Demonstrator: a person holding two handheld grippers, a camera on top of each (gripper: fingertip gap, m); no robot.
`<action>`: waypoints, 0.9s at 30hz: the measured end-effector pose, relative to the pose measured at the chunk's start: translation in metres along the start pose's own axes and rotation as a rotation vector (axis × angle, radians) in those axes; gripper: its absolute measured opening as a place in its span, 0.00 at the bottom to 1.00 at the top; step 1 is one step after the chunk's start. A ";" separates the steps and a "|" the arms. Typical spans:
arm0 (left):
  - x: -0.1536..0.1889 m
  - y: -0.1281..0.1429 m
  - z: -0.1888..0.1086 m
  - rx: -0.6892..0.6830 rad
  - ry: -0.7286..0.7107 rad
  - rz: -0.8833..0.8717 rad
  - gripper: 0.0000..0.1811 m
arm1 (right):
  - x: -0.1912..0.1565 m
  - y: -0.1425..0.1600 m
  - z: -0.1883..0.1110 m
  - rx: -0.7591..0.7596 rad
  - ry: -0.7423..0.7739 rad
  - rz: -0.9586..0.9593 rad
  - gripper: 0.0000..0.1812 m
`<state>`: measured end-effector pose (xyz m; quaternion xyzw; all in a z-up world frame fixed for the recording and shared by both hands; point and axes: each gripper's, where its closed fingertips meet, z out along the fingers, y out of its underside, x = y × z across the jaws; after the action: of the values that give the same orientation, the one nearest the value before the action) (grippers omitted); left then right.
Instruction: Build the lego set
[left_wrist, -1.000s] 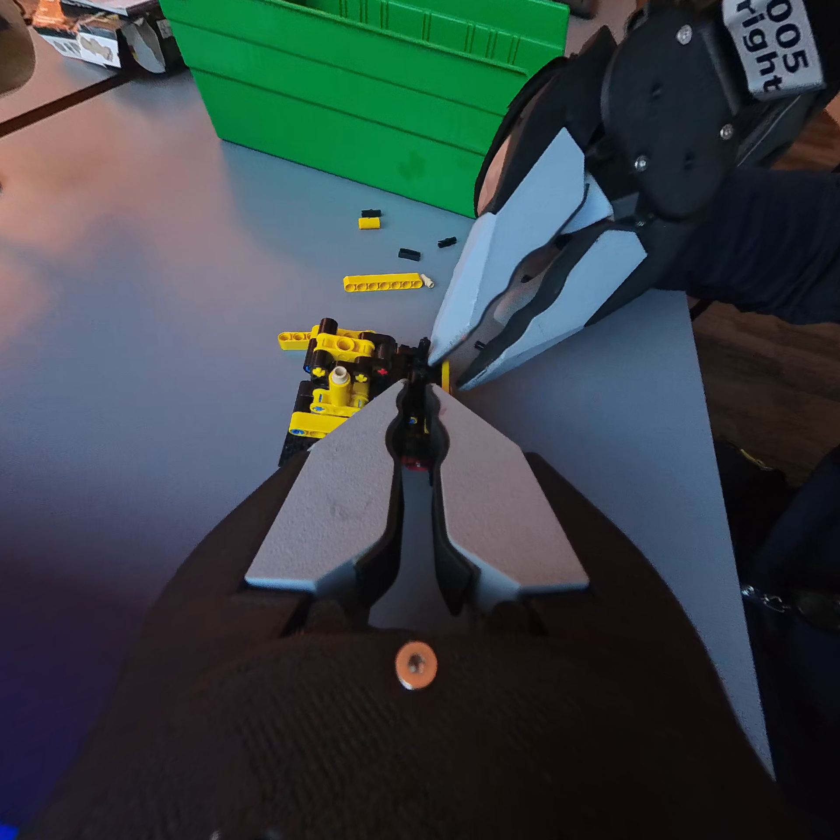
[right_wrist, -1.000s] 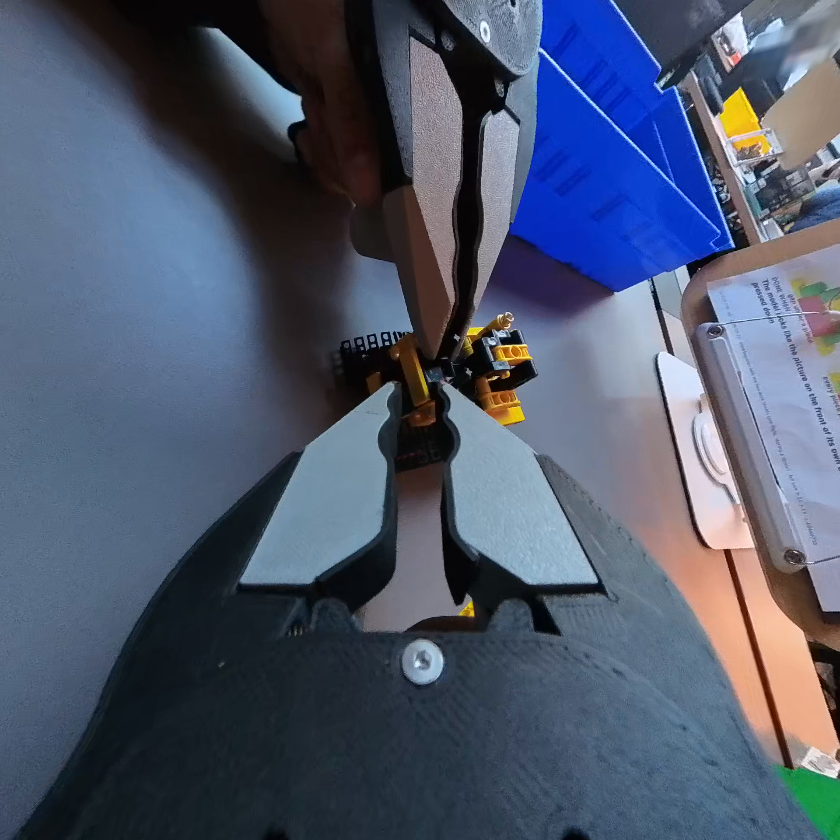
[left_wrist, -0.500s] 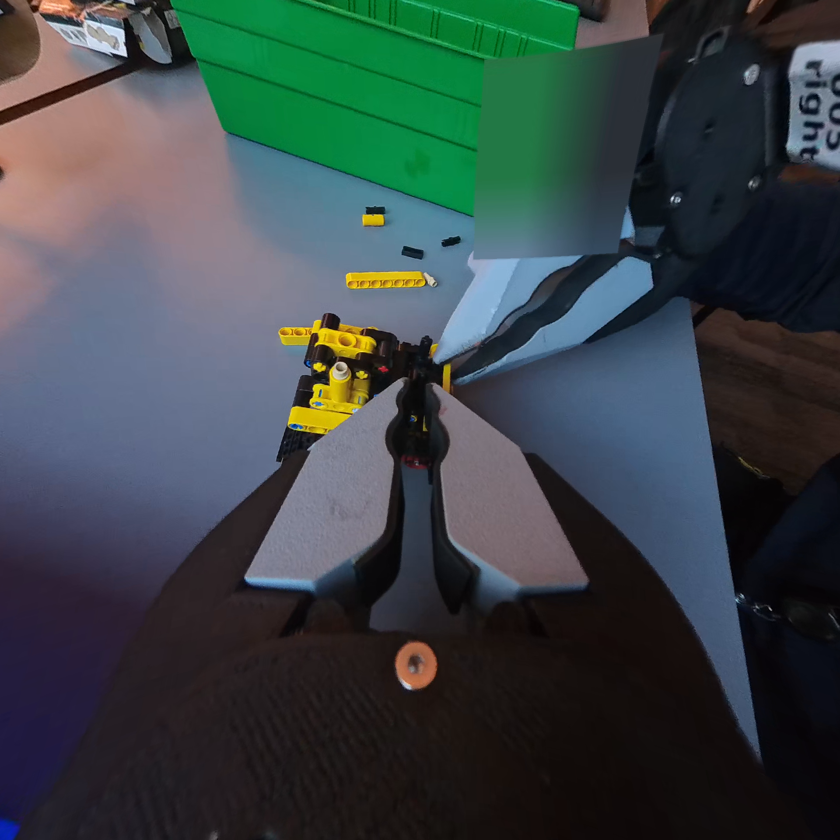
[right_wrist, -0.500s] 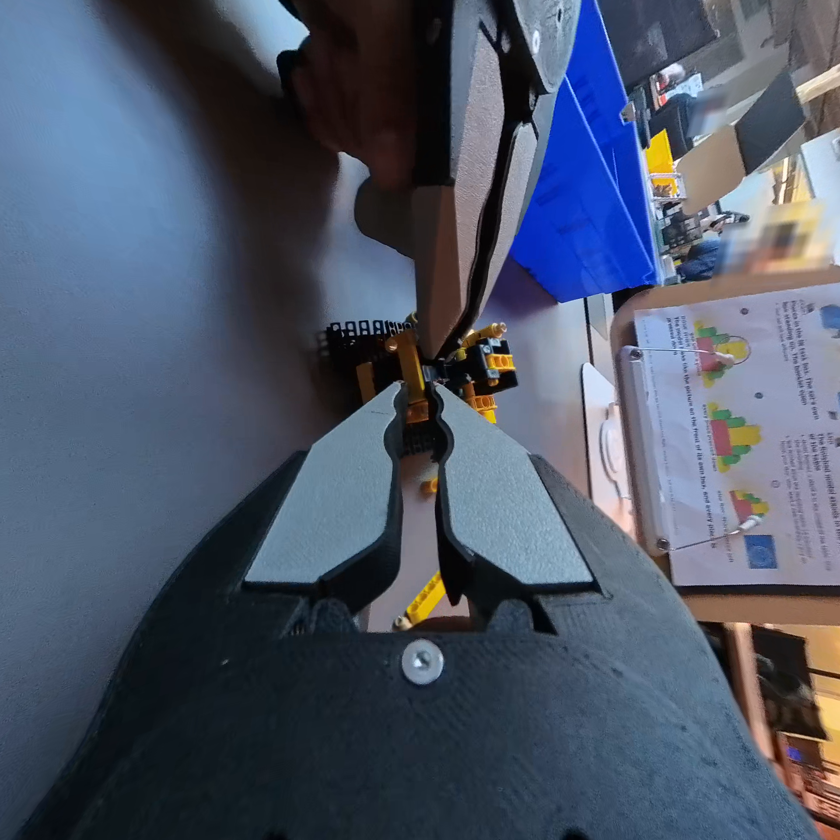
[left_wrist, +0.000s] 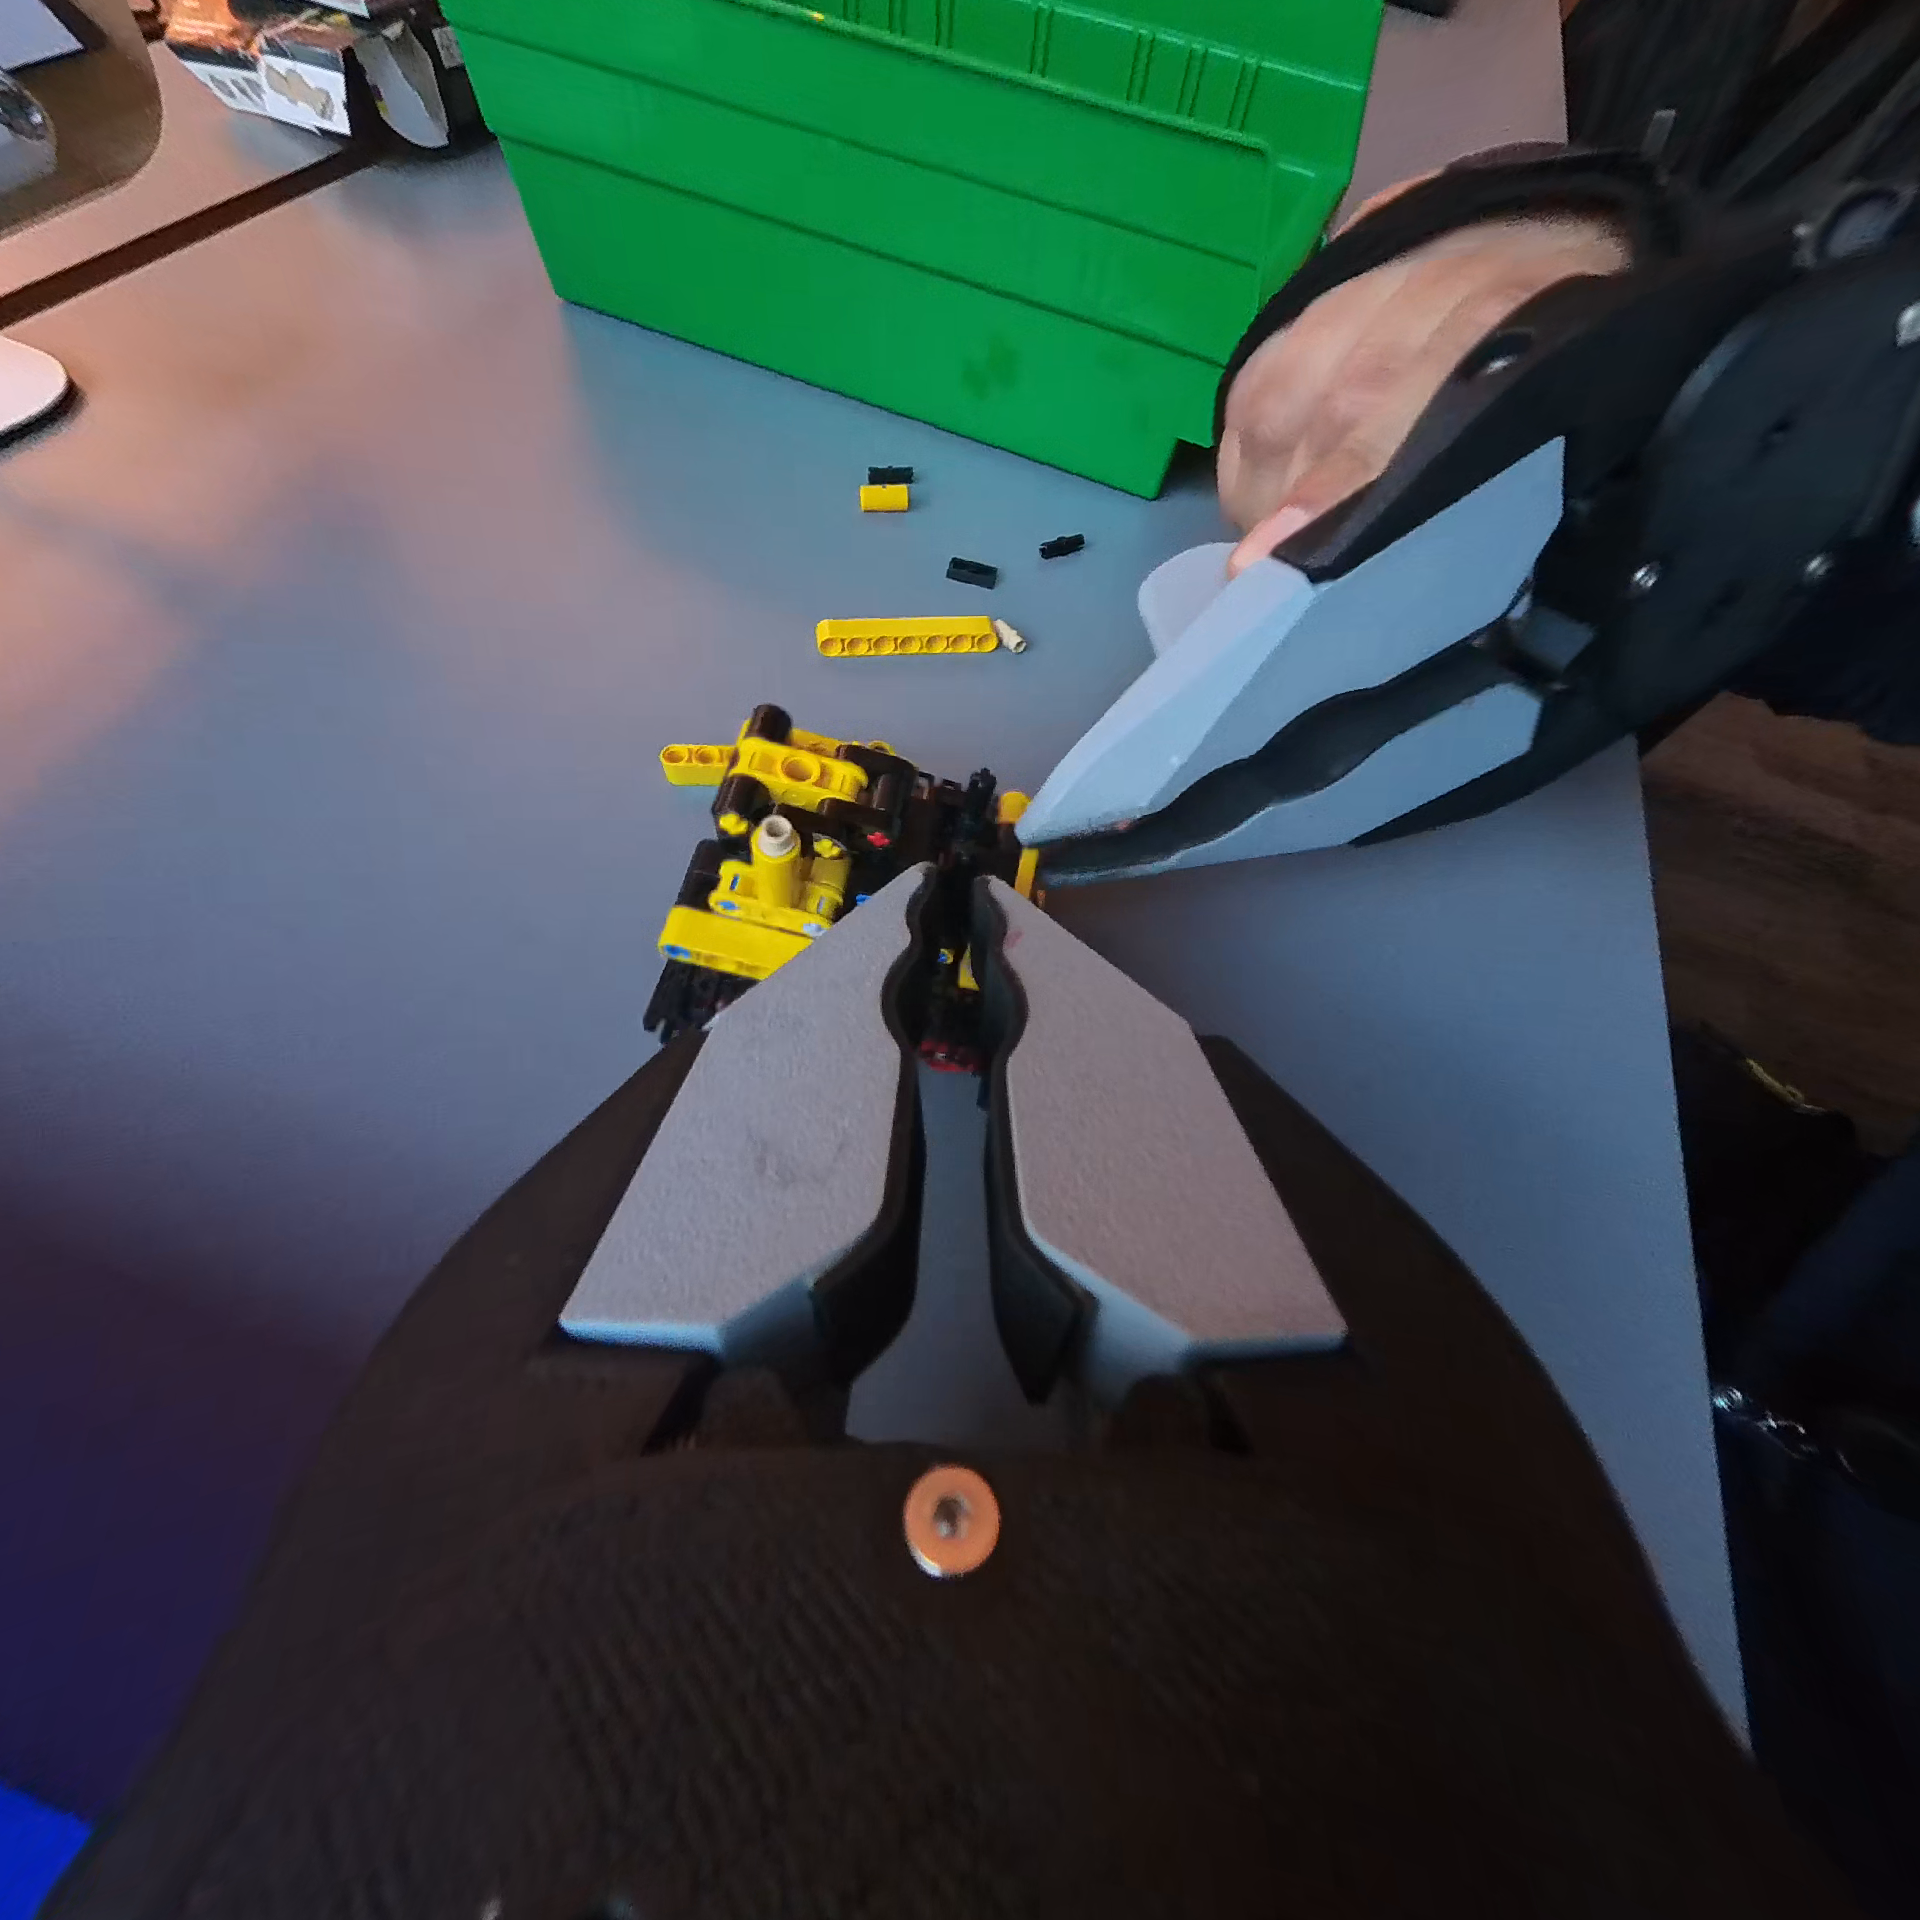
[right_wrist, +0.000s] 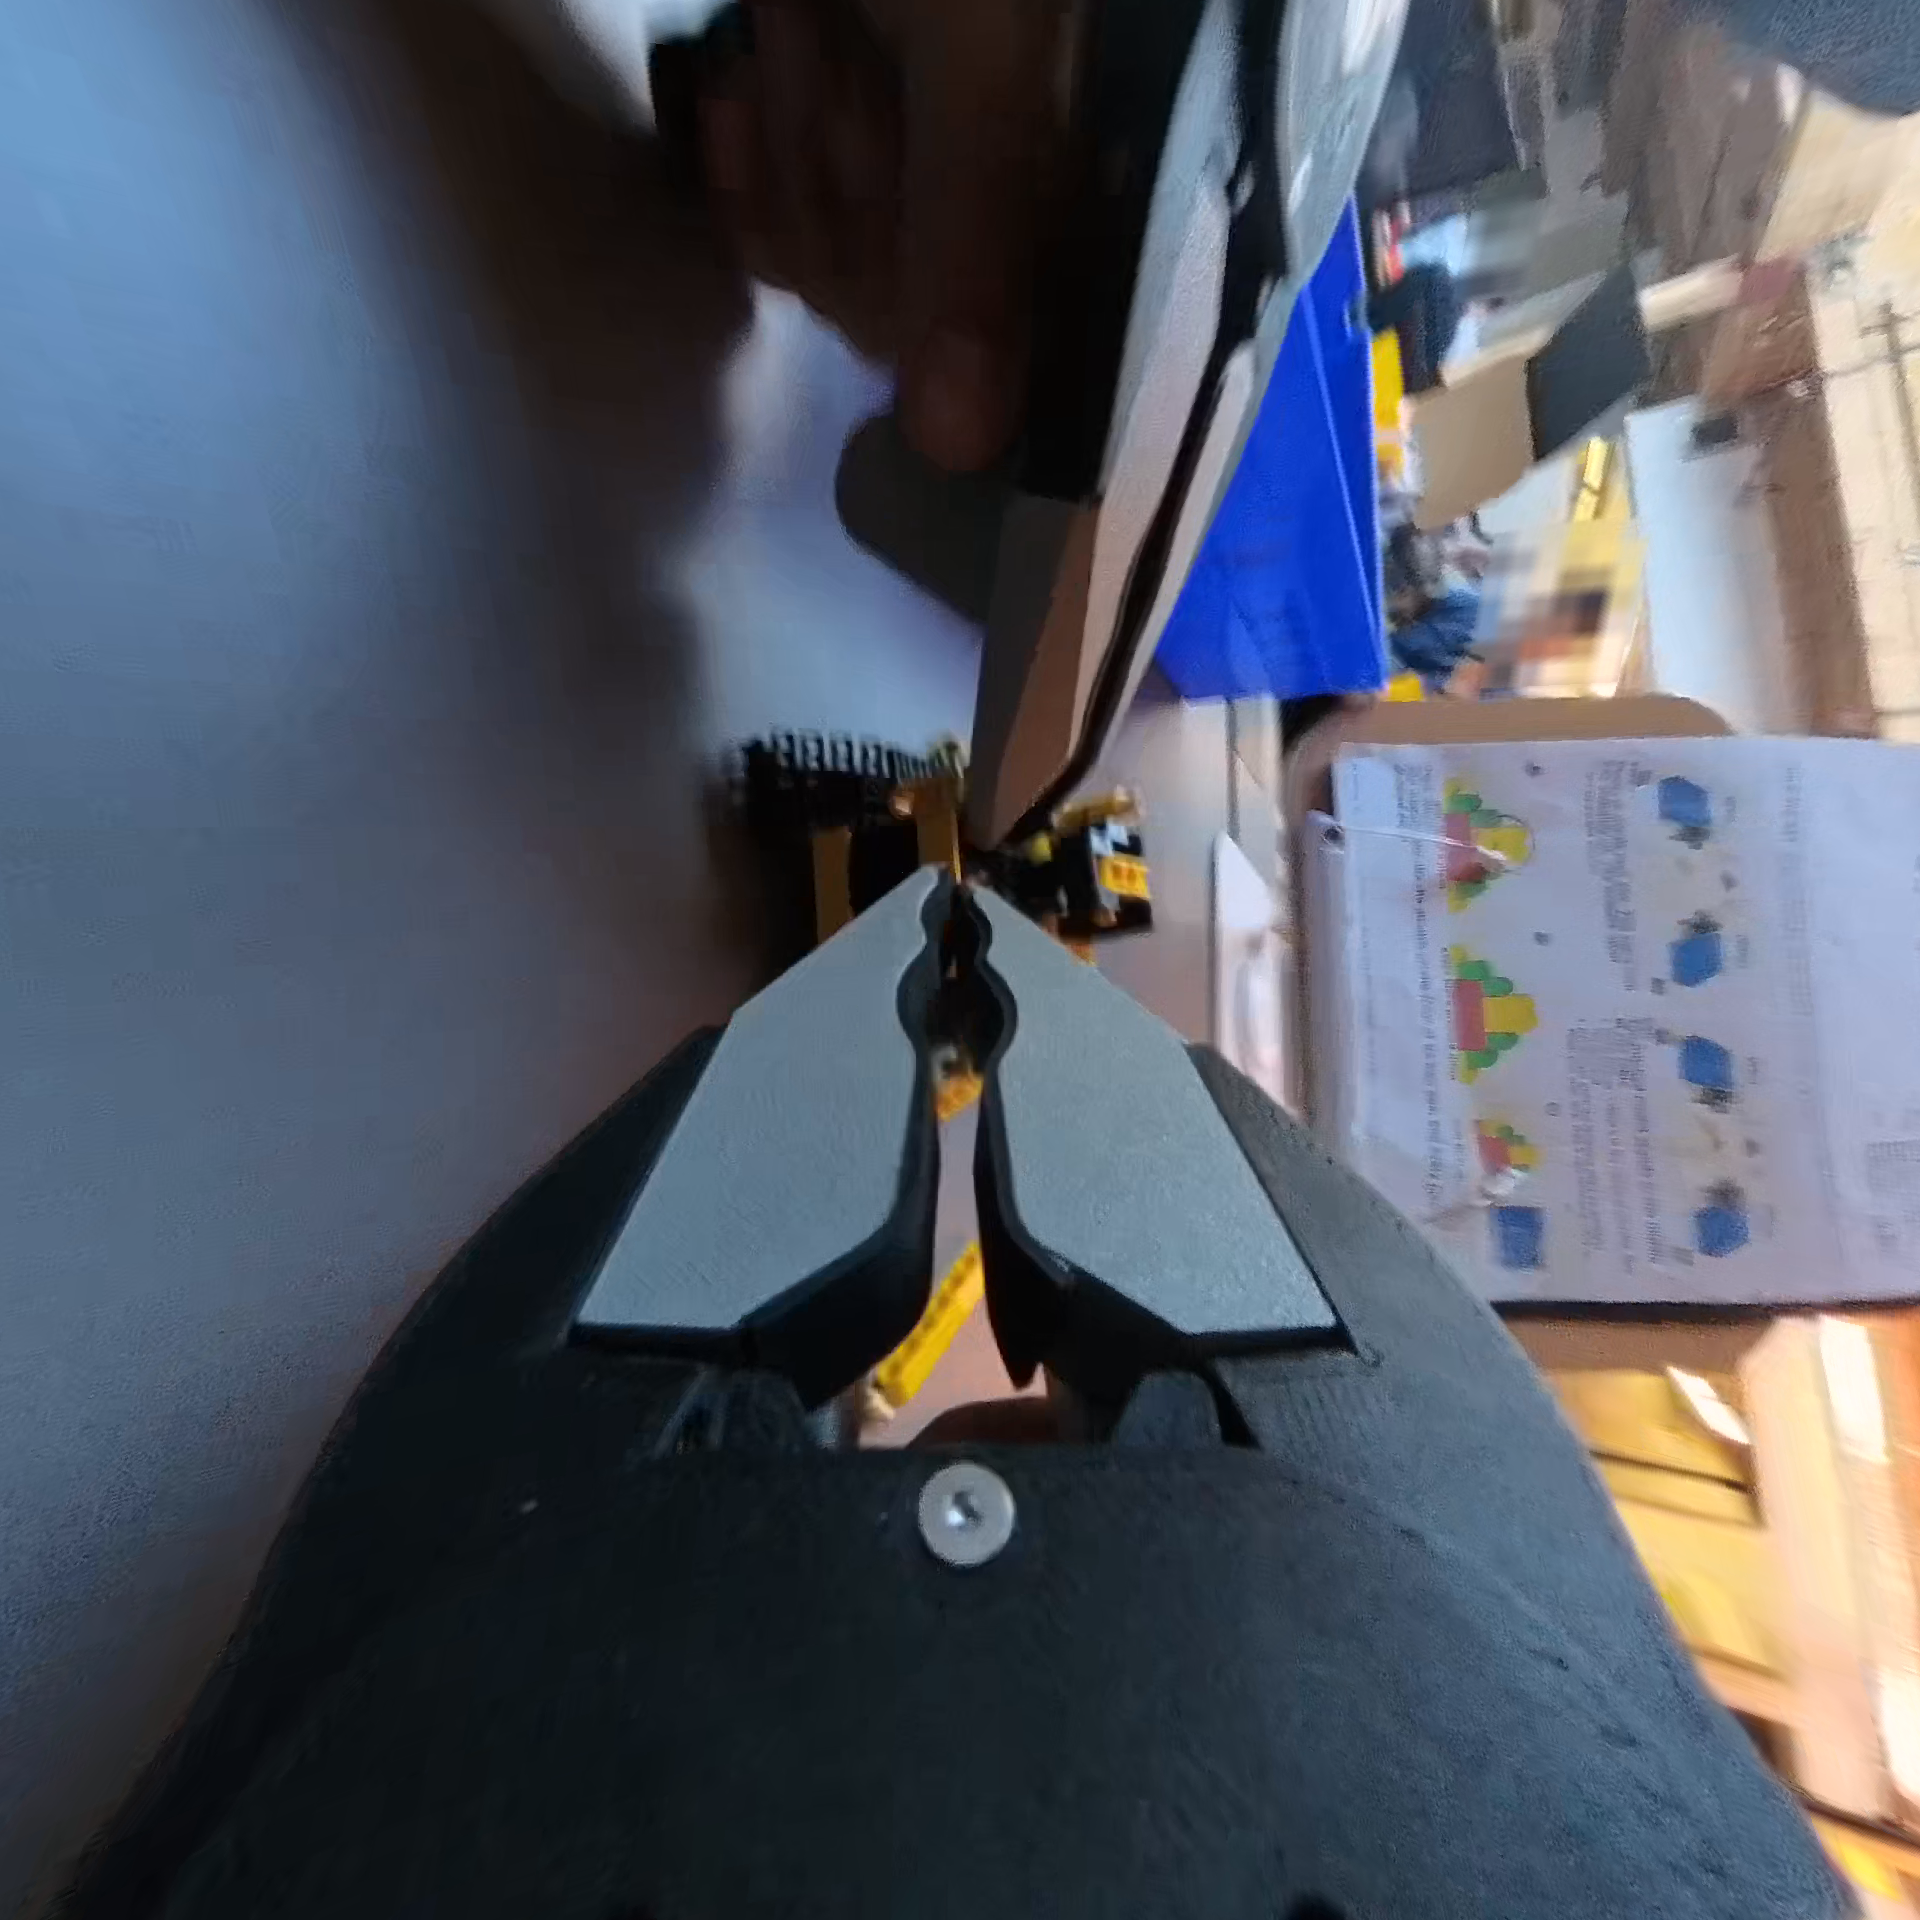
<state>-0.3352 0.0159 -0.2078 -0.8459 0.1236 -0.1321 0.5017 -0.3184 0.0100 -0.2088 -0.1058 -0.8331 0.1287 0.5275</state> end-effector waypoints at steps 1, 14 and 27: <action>0.001 0.000 0.001 0.002 0.003 0.002 0.01 | -0.012 -0.005 -0.002 0.036 -0.102 0.049 0.00; 0.001 0.000 0.000 0.001 0.027 -0.028 0.01 | 0.009 -0.006 -0.003 0.097 -0.022 0.159 0.00; 0.001 -0.001 0.001 -0.003 0.001 0.001 0.01 | 0.000 -0.004 0.006 0.066 -0.106 0.121 0.03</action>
<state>-0.3342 0.0164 -0.2075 -0.8464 0.1245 -0.1321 0.5006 -0.3242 0.0056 -0.2103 -0.1317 -0.8471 0.1931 0.4773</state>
